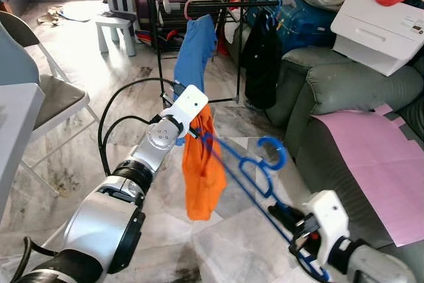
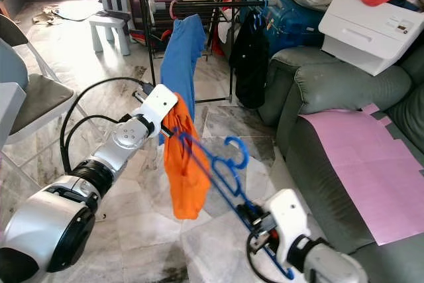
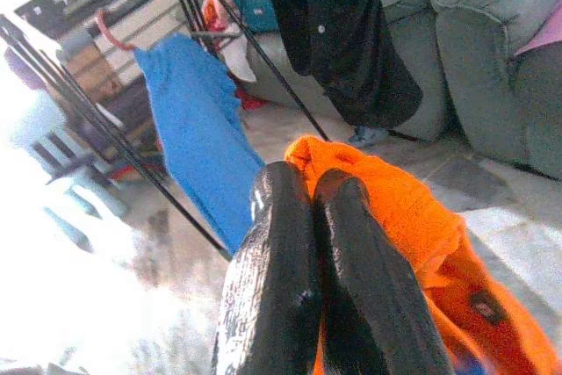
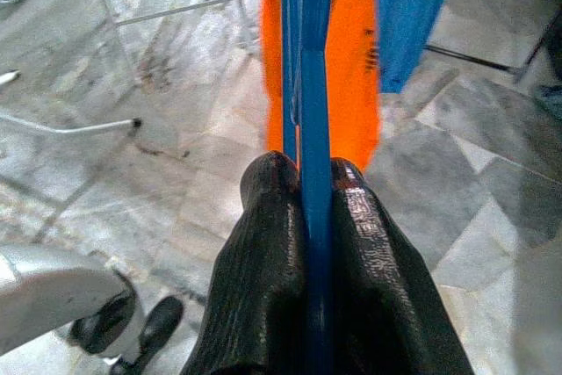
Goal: Hang hanger
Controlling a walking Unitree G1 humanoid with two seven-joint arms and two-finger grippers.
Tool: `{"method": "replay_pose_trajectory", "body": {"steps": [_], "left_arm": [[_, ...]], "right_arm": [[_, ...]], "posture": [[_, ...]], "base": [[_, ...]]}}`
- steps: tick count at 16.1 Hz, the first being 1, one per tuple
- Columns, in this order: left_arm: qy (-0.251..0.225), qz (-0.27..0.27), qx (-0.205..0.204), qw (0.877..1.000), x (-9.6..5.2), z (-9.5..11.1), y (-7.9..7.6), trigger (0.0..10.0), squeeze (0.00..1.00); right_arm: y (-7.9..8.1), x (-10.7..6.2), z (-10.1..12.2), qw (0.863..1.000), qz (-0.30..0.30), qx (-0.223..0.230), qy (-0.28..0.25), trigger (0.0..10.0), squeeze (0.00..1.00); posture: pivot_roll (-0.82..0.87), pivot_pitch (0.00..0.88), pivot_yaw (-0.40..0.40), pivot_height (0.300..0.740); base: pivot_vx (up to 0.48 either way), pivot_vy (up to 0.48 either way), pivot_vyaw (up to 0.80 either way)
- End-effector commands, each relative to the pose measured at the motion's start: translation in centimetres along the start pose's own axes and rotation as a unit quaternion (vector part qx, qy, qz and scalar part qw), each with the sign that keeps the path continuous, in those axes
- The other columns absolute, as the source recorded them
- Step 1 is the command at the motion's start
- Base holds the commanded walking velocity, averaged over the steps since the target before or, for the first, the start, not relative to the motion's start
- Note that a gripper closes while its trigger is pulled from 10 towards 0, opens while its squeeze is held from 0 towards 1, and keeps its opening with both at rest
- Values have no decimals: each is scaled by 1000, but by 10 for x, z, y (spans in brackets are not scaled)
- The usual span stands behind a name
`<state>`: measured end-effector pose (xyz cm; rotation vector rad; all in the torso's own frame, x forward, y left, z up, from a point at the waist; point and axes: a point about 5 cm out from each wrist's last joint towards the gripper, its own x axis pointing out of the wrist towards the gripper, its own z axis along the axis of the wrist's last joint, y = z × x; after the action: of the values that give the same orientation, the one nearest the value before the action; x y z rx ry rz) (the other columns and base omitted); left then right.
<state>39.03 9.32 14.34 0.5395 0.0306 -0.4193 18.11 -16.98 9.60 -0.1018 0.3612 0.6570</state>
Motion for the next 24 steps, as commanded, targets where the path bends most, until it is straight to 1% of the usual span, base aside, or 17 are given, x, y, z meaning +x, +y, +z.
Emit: {"method": "replay_pose_trajectory", "body": {"steps": [1, 3, 5, 8, 9, 10, 12, 15, 17, 19, 21, 22, 23, 24], "left_arm": [[-19, -5, -6, 1000, 4, 12, 2, 10000, 0], [-22, -13, -12, 1000, 3, 12, 1, 10000, 0], [-26, -23, -19, 999, 2, 12, 2, 10000, 0], [-13, -14, -9, 1000, 1, 8, 9, 10000, 0], [-13, -12, -10, 1000, 1, 8, 9, 10000, 0], [-16, -12, -8, 1000, 1, 8, 8, 10000, 0], [-25, -20, -14, 999, 1, 10, 6, 10000, 0], [-38, -32, -9, 999, 1, 13, 3, 10000, 0], [-60, -47, -14, 997, 1, 19, 0, 10000, 0], [-93, -79, -25, 992, 2, 29, -8, 10000, 0], [-127, -117, -22, 985, 1, 39, -17, 10000, 0], [-153, -147, -27, 977, 0, 47, -21, 10000, 0], [-166, -173, -31, 970, -3, 50, -25, 10000, 0], [-171, -182, -29, 968, -4, 50, -26, 10000, 0]], "right_arm": [[-1, 0, 4, 1000, 4, -9, -2, 10000, 0], [-5, 0, 5, 1000, -4, -18, 0, 10000, 0], [-14, 0, 5, 999, -28, -27, 3, 10000, 0], [-16, -2, 5, 999, -35, -35, 8, 10000, 0], [-22, -3, 2, 997, -56, -42, 18, 10000, 0], [-24, -4, 1, 997, -60, -41, 20, 10000, 0], [-24, -3, 2, 997, -59, -40, 18, 10000, 0], [-26, 0, -4, 997, -66, -39, 24, 10000, 0], [-24, 2, -5, 997, -63, -29, 22, 10000, 0], [-26, 3, -9, 997, -63, -25, 27, 10000, 0], [-30, 5, -13, 997, -73, -19, 31, 10000, 0], [-36, 5, -16, 995, -92, -16, 33, 10000, 0], [-41, 6, -17, 993, -111, -20, 34, 10000, 0], [-44, 6, -16, 992, -124, -20, 33, 10000, 0]], "posture": [[12, 0, -71, 740], [9, 0, -77, 740], [7, 0, -80, 740], [4, 0, -83, 740], [1, 0, -84, 740], [1, 0, -84, 740], [-1, 0, -82, 740], [8, 0, -85, 740], [8, 0, -85, 740], [9, 0, -86, 740], [11, 0, -83, 740], [12, 0, -81, 740], [12, 0, -81, 740], [14, 0, -79, 740]], "base": [[0, 0, 0], [0, 0, 0], [0, 0, 0], [0, 0, 0], [0, 0, 0], [0, 0, 0], [0, 0, 0], [0, 0, 0], [0, 0, 0], [0, 0, 0], [0, 0, 0], [0, 0, 0], [0, 0, 0], [0, 0, 0]]}}
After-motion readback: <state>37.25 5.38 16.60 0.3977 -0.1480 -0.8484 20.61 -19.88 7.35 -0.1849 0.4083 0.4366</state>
